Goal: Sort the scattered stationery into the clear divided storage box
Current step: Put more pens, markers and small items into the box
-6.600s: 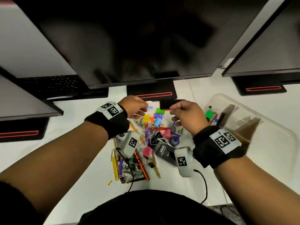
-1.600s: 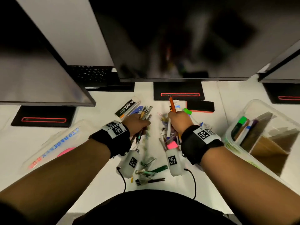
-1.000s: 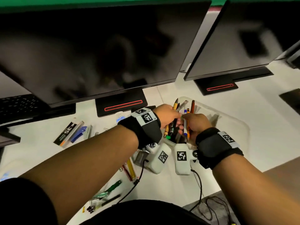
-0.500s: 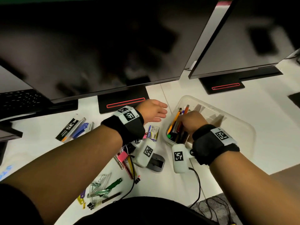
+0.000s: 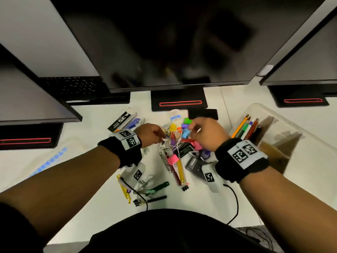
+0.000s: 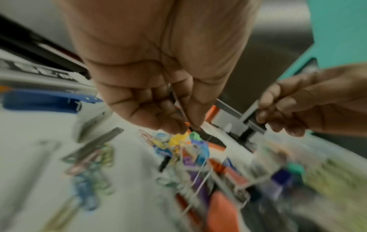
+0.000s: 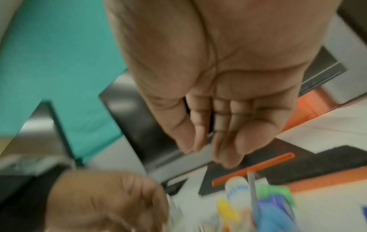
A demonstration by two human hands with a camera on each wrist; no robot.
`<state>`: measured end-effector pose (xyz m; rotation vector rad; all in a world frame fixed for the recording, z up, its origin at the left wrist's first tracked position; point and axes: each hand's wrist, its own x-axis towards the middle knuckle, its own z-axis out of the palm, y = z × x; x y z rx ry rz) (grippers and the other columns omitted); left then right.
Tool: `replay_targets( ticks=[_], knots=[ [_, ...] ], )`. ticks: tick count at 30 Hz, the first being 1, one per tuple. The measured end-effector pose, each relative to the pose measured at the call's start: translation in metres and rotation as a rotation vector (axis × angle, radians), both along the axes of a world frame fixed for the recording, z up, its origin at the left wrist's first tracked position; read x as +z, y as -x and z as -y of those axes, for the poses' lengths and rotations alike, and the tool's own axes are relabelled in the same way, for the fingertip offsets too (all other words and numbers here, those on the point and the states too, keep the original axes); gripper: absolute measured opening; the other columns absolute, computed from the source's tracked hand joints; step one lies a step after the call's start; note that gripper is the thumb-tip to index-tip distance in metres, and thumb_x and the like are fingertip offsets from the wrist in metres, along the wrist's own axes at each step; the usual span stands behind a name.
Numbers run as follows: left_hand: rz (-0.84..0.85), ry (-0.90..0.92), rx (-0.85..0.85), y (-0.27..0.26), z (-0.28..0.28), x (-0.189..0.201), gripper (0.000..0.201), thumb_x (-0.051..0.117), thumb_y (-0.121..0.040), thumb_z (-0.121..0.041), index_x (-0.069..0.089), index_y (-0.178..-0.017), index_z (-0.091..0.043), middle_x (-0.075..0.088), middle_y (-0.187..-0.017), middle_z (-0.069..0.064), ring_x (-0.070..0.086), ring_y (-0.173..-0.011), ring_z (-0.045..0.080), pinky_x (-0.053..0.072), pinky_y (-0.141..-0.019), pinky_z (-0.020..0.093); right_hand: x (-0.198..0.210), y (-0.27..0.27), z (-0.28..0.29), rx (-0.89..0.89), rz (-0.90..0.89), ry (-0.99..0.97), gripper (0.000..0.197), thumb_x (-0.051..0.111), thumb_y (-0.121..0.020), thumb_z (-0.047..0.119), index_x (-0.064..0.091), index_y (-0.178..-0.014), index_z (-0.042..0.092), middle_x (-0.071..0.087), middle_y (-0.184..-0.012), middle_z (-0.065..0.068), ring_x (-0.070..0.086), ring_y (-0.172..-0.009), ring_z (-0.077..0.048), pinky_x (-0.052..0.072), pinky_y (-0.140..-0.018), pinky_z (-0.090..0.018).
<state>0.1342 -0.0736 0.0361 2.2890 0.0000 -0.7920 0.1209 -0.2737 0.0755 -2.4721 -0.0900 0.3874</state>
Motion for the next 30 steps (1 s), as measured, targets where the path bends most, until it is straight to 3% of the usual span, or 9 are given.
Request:
replay_targets(
  ticks=[3, 5, 7, 10, 15, 21, 27, 30],
  knots=[
    [0.076, -0.154, -0.260, 0.017, -0.011, -0.007, 0.023, 0.059, -0.087, -0.011, 0.068, -0.108, -0.015, 0.069, -0.112, 0.004, 0.062, -0.106, 0.020, 0.041, -0.081, 0.019, -0.025, 0.016, -0.021, 0.288, -0.153, 0.325, 0.023, 0.048, -0.090, 0.015, 0.068, -0.095, 0.005, 0.066, -0.096, -0.012, 0.061, -0.088, -0.025, 0.043, -0.072, -0.027],
    [0.100, -0.215, -0.359, 0.025, -0.012, -0.014, 0.027, 0.056, -0.087, -0.010, 0.068, -0.110, -0.016, 0.067, -0.115, 0.005, 0.060, -0.110, 0.021, 0.041, -0.087, 0.022, -0.032, 0.028, -0.029, 0.399, -0.236, 0.461, 0.026, 0.043, -0.091, 0.010, 0.065, -0.099, -0.001, 0.065, -0.098, -0.018, 0.062, -0.091, -0.030, 0.042, -0.068, -0.029],
    [0.100, -0.233, -0.421, 0.033, -0.013, -0.022, 0.028, 0.055, -0.087, -0.010, 0.067, -0.111, -0.018, 0.065, -0.116, 0.006, 0.059, -0.110, 0.022, 0.042, -0.090, 0.024, -0.037, 0.037, -0.037, 0.467, -0.265, 0.554, 0.027, 0.040, -0.091, 0.004, 0.061, -0.106, -0.003, 0.065, -0.110, -0.019, 0.063, -0.101, -0.032, 0.047, -0.074, -0.032],
    [0.072, -0.240, -0.538, 0.043, -0.013, -0.032, 0.024, 0.057, -0.087, -0.016, 0.068, -0.108, -0.017, 0.066, -0.114, 0.004, 0.059, -0.107, 0.021, 0.039, -0.087, 0.021, -0.040, 0.047, -0.044, 0.492, -0.211, 0.658, 0.030, 0.037, -0.091, 0.002, 0.057, -0.113, -0.001, 0.062, -0.119, -0.019, 0.060, -0.109, -0.032, 0.049, -0.086, -0.036],
    [-0.083, -0.332, -0.763, 0.056, -0.010, -0.042, 0.028, 0.065, -0.083, -0.033, 0.067, -0.104, -0.014, 0.069, -0.105, 0.003, 0.062, -0.098, 0.022, 0.040, -0.078, 0.023, -0.047, 0.056, -0.048, 0.553, -0.219, 0.714, 0.032, 0.037, -0.090, 0.003, 0.058, -0.115, 0.005, 0.062, -0.120, -0.015, 0.060, -0.110, -0.033, 0.049, -0.086, -0.038],
    [-0.032, -0.387, -0.771, 0.055, -0.009, -0.050, 0.030, 0.068, -0.081, -0.024, 0.061, -0.109, -0.014, 0.063, -0.111, 0.006, 0.059, -0.104, 0.026, 0.039, -0.077, 0.027, -0.063, 0.056, -0.051, 0.565, -0.231, 0.729, 0.032, 0.037, -0.089, 0.004, 0.060, -0.111, 0.005, 0.065, -0.117, -0.015, 0.062, -0.108, -0.033, 0.050, -0.085, -0.039],
    [0.042, -0.348, -0.639, 0.050, -0.015, -0.053, 0.026, 0.064, -0.082, -0.016, 0.061, -0.108, -0.013, 0.061, -0.114, 0.009, 0.057, -0.105, 0.027, 0.042, -0.085, 0.029, -0.078, 0.052, -0.048, 0.480, -0.226, 0.620, 0.025, 0.042, -0.092, 0.015, 0.062, -0.105, 0.008, 0.069, -0.106, -0.012, 0.066, -0.096, -0.028, 0.055, -0.081, -0.035],
    [0.100, -0.309, -0.562, 0.050, -0.019, -0.051, 0.030, 0.062, -0.085, -0.018, 0.059, -0.114, -0.014, 0.060, -0.117, 0.009, 0.057, -0.107, 0.027, 0.042, -0.089, 0.029, -0.079, 0.050, -0.049, 0.461, -0.230, 0.576, 0.023, 0.045, -0.092, 0.018, 0.060, -0.106, 0.008, 0.067, -0.108, -0.012, 0.064, -0.097, -0.028, 0.050, -0.077, -0.031]
  ],
)
